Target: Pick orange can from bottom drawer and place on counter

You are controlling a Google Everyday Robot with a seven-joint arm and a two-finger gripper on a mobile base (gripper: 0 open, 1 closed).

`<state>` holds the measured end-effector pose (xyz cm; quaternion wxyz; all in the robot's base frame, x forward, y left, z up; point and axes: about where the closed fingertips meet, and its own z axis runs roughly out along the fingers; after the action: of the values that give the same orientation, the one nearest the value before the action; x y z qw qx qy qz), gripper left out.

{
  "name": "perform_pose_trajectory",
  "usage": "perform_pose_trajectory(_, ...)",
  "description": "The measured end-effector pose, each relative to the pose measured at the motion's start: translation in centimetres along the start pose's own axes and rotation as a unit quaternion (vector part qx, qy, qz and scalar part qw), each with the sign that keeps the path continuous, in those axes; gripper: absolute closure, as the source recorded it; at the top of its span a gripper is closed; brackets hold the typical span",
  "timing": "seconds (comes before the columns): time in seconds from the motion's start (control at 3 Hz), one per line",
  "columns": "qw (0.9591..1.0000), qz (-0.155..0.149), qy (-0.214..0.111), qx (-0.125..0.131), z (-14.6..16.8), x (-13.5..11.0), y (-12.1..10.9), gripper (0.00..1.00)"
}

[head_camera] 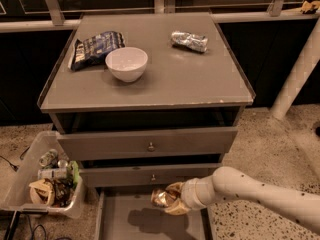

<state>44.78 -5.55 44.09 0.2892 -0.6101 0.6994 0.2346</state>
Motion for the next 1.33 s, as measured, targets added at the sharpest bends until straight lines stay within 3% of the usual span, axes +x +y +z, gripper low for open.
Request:
perform_pose_trajectory(0.33, 0.9965, 0.024, 0.031, 0.074, -6.1, -2.8, -2.3, 1.0)
perform_pose_trajectory(0.67, 0.9885, 0.031, 0.038, 0.143, -13.1, -5.2, -6.2, 1.0)
perform_pose_trajectory(1.0, 0.9832, 0.006, 0.017, 0.182, -20.3, -7.4, -10.2, 1.0)
perform_pose_trajectory(1.33, 0.9834, 0.007, 0.017, 0.181, -20.1, -7.3, -10.1, 1.0)
